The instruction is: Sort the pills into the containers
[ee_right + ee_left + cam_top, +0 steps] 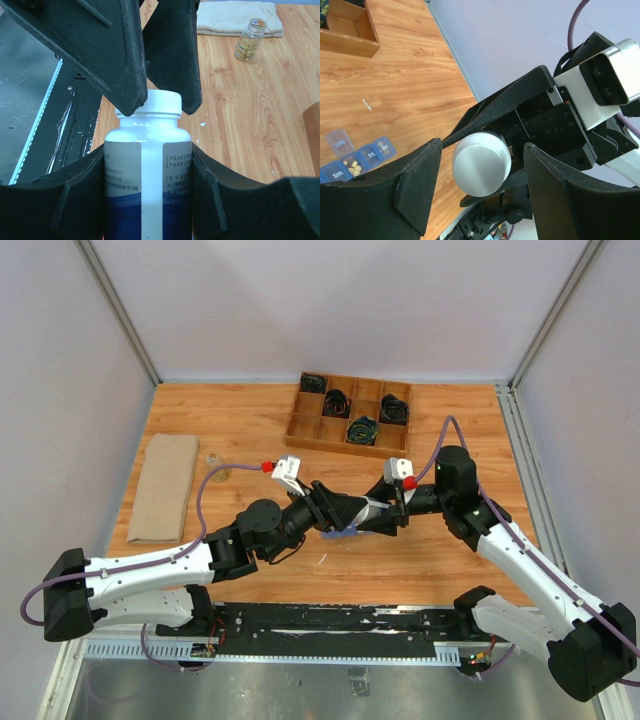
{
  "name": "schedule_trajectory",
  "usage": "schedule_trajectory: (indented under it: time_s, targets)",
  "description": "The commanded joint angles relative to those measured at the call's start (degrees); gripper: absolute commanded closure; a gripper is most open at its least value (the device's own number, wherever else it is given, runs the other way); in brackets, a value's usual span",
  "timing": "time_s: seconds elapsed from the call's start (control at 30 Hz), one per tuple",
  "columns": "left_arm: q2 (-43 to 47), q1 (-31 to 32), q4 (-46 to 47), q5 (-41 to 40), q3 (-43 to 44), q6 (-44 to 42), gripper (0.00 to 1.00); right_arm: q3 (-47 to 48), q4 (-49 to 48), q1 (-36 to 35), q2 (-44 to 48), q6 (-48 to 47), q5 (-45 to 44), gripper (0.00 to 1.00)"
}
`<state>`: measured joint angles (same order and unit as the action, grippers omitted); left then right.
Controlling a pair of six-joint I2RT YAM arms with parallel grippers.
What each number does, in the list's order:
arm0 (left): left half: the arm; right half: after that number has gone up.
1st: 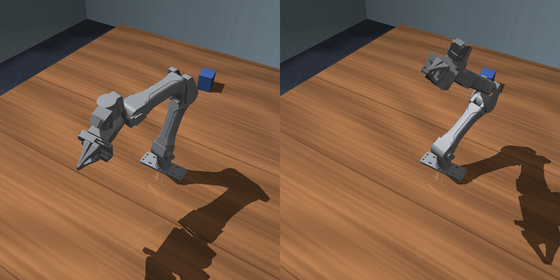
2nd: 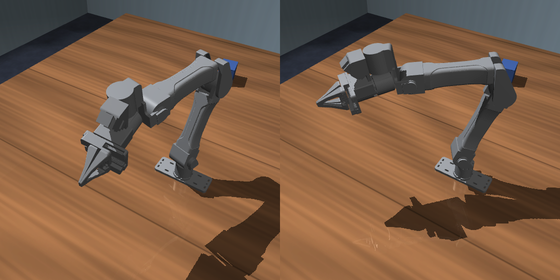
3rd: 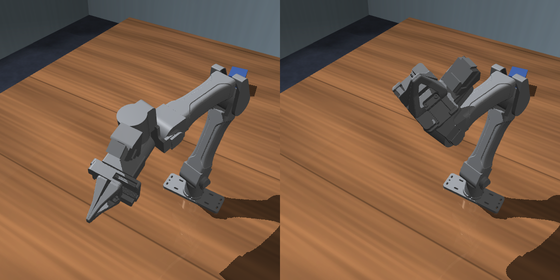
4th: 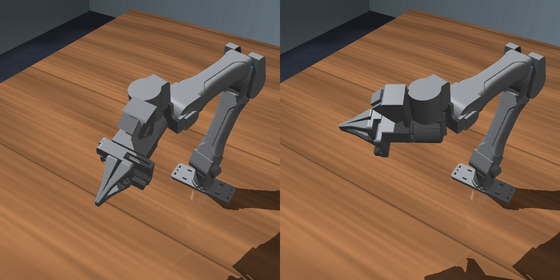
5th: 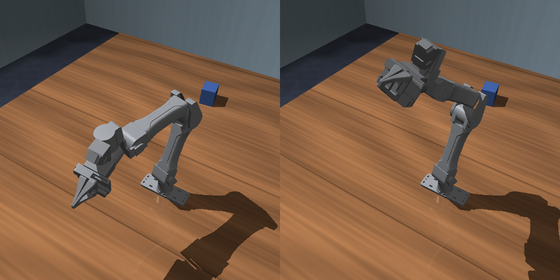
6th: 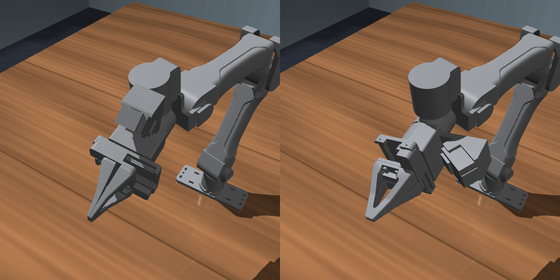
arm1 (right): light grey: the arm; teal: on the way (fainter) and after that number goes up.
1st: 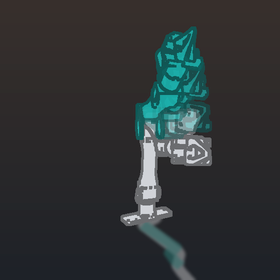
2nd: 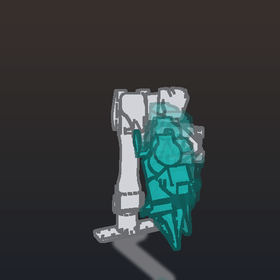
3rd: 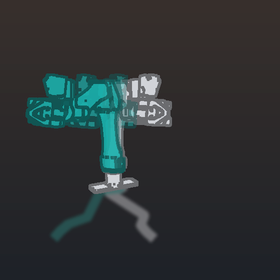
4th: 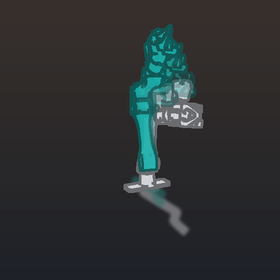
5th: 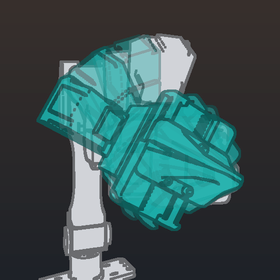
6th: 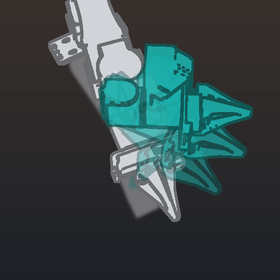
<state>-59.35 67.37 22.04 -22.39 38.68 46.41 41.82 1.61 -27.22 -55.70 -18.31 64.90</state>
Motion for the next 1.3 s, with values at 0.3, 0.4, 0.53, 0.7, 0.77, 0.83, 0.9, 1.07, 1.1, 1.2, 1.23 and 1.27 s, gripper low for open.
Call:
schedule_trajectory:
  time_s: [0.3,0.4,0.53,0.7,0.77,0.83,0.9,1.07,1.1,1.2,1.23,1.27]
  targets:
    - [0.0,0.7,-3.1,-1.0,1.8,1.1,0.38,0.6,-0.7,1.5,0.4,-0.8,0.1,0.87]
    - [0.2,0.7,-3.4,-0.5,1.8,1.1,0.40,0.5,-0.7,1.5,0.3,-0.8,0.0,0.87]
    - [0.4,0.7,-3.4,0.8,1.6,1.1,0.49,0.5,-0.7,1.5,0.3,-0.8,0.1,0.87]
    - [0.4,0.7,-2.9,2.1,1.3,0.7,0.59,0.5,-0.9,1.5,0.3,-0.6,0.2,0.87]
    - [0.5,0.7,-1.6,2.6,0.5,0.5,0.59,0.5,-0.9,1.5,0.4,-0.5,0.2,0.87]
    - [0.6,0.7,0.5,3.4,-0.5,0.2,0.60,0.5,-1.2,1.5,0.3,-0.2,0.4,0.87]
    - [0.5,0.7,2.9,5.0,-1.5,-0.7,0.62,0.5,-1.6,1.5,0.4,0.4,0.6,0.87]
    - [0.1,0.7,11.9,9.6,-4.5,-6.4,0.65,-0.2,-4.6,1.5,0.3,3.8,2.2,0.87]
    - [-0.1,0.7,13.8,10.3,-5.1,-8.2,0.66,-0.4,-5.7,1.5,0.3,5.5,2.7,0.87]
    - [0.2,0.1,20.9,13.9,-7.5,-15.2,0.66,-1.1,-9.0,1.9,0.3,9.6,4.2,0.87]
    - [0.5,-0.9,23.1,16.1,-8.5,-17.0,0.67,-1.2,-10.1,2.1,0.4,10.8,4.6,0.87]
    - [0.5,-2.2,26.2,20.7,-9.7,-18.4,0.68,-1.4,-11.0,2.2,0.6,12.0,5.1,0.87]
